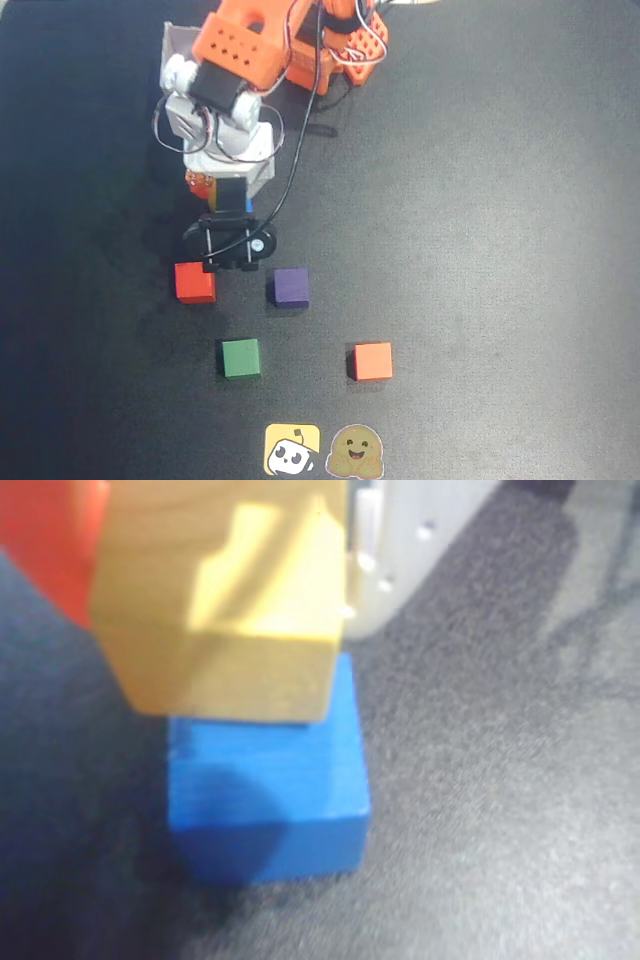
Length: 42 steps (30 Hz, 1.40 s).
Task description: Put the yellow cube on top of the blue cube.
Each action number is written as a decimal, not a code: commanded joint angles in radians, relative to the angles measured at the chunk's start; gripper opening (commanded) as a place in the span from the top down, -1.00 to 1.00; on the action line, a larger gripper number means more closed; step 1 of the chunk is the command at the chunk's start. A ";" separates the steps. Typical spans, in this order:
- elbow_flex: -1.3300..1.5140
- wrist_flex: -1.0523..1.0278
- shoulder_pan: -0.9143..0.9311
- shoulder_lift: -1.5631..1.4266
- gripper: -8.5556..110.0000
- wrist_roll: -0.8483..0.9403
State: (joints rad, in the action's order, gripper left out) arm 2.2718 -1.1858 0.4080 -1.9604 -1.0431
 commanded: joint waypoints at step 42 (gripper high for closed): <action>-0.086 0.058 -0.049 0.098 0.76 -0.091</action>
State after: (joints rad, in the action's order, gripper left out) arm 2.2243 -1.1367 0.3620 -1.8623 -1.1183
